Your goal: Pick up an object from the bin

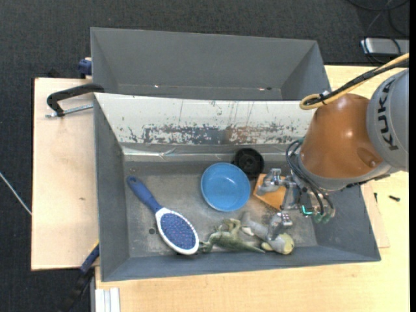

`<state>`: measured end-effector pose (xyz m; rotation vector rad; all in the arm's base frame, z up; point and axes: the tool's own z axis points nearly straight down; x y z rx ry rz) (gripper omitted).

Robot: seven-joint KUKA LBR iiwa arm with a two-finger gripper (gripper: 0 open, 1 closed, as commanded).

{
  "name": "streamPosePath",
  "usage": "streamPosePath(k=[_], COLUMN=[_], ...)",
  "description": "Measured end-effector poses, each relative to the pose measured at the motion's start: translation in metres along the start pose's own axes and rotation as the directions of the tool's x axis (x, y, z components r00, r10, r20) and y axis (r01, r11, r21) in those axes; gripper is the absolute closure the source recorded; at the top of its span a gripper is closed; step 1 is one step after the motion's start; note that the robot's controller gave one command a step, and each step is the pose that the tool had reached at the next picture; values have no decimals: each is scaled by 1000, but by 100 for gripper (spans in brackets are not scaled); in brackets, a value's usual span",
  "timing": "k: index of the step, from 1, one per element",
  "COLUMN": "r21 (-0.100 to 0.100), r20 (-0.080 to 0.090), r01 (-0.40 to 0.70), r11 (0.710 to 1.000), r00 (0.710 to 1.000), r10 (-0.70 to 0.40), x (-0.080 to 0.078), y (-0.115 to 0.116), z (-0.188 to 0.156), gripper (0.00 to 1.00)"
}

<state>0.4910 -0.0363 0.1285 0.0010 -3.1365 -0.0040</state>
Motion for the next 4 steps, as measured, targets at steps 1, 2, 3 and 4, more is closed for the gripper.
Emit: streamPosePath(k=[1, 2, 3, 4], r21=[2, 4, 6, 10], r20=[5, 7, 18, 10], r01=[315, 313, 265, 545], r11=[949, 950, 964, 839], r00=[949, 950, 964, 838], r10=[-315, -313, -265, -545], x=[-16, -17, -30, -14], y=[50, 48, 50, 15], z=[41, 40, -57, -106], gripper=[0, 100, 100, 100])
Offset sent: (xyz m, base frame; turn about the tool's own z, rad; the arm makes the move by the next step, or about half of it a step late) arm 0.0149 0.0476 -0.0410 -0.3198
